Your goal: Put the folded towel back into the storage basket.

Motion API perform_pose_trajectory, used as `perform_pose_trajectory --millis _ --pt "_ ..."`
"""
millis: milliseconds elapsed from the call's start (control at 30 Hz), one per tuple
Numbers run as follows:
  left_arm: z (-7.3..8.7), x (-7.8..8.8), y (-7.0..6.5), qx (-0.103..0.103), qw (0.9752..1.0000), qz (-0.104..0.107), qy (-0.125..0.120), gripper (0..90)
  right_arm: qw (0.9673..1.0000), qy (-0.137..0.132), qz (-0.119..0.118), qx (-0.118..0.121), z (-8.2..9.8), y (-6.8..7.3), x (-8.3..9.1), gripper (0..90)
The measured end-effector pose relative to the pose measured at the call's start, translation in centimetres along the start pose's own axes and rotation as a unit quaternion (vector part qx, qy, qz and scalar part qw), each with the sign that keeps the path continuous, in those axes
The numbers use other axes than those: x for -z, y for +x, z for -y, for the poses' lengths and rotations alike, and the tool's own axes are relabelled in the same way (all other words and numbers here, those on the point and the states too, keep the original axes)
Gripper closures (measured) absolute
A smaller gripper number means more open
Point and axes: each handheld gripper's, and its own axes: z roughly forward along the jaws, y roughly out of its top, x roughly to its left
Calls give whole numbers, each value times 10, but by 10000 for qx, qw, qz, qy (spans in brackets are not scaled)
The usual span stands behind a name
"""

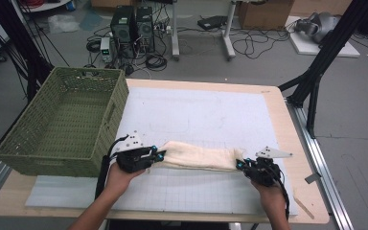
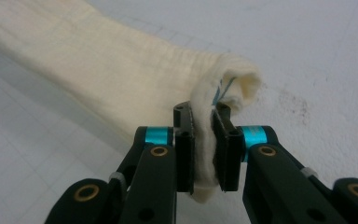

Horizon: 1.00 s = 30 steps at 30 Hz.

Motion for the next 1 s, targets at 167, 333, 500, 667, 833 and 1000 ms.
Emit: perform_pose_trajectory --millis 167,333,500,667,833,1000 --pt "-8 10 -2 -40 9998 -12 -206 802 9991 -359 -155 179 -3 1 3 805" --pt "-15 17 -5 -104 9993 4 -350 802 9977 -593 -136 290 -9 2 8 807" --pt "-21 24 -8 -139 9989 10 -450 803 9968 -658 -149 427 -14 3 8 810" --pt "-26 33 -10 -198 9984 -32 -527 804 9953 -792 -193 531 -21 5 10 810" --pt "-32 45 -11 -257 9973 -102 -674 805 9929 -964 -322 623 -31 10 15 810" --pt "-36 56 -12 -323 9961 -173 -800 807 9897 -1103 -319 853 -44 13 19 810"
